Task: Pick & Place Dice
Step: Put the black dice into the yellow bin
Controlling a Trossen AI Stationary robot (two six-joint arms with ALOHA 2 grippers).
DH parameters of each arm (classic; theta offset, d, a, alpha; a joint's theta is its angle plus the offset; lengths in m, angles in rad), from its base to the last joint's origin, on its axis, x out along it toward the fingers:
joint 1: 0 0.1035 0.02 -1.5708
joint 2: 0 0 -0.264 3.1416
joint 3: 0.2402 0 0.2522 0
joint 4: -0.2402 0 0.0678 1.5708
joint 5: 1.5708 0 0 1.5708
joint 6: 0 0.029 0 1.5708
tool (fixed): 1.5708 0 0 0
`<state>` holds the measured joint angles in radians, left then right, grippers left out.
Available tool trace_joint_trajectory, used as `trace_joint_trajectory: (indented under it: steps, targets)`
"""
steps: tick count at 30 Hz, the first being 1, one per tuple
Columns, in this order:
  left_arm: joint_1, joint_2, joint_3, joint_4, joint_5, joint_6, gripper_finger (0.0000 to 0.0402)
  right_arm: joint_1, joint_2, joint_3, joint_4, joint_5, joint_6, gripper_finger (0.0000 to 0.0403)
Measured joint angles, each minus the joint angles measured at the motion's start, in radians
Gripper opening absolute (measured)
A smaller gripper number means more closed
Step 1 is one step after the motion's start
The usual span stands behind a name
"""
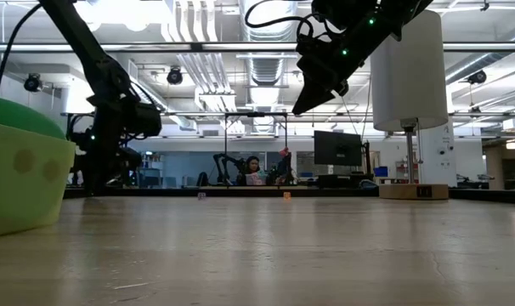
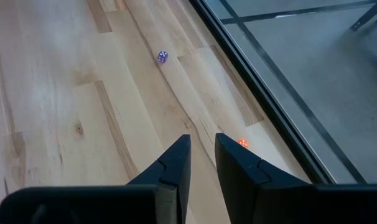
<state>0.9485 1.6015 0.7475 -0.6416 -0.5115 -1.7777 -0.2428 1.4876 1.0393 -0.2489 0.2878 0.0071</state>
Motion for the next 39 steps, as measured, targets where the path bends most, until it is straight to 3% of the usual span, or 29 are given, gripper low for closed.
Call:
trace_joint_trajectory:
  steps: [14, 31, 39]
  targets:
    - [-0.001, -0.047, 0.000, -0.036, 0.011, 0.156, 0.0049, 0.000, 0.000, 0.000, 0.000, 0.000, 0.000, 0.0090]
    - [-0.078, -0.141, 0.000, -0.067, 0.014, 0.158, 0.0048, 0.000, 0.000, 0.000, 0.000, 0.000, 0.000, 0.0068]
    - [-0.131, -0.227, 0.000, -0.118, 0.014, 0.166, 0.0047, 0.000, 0.000, 0.000, 0.000, 0.000, 0.000, 0.0078]
